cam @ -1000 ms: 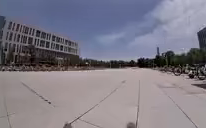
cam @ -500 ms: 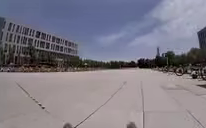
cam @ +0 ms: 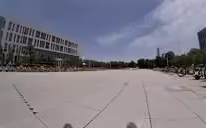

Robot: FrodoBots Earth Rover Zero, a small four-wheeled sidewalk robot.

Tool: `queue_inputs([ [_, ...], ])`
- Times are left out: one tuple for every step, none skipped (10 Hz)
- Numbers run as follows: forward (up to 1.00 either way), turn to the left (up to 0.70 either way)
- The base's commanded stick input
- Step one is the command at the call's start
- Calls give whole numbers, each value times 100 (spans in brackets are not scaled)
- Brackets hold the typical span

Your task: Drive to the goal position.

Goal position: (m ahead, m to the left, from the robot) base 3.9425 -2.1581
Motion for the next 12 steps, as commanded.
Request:
queue_inputs([
  [45, 0],
  [45, 0],
  [45, 0],
  [45, 0],
  [45, 0],
  [45, 0],
  [45, 0],
  [45, 0],
  [45, 0],
  [45, 0],
  [45, 0],
  [45, 0],
])
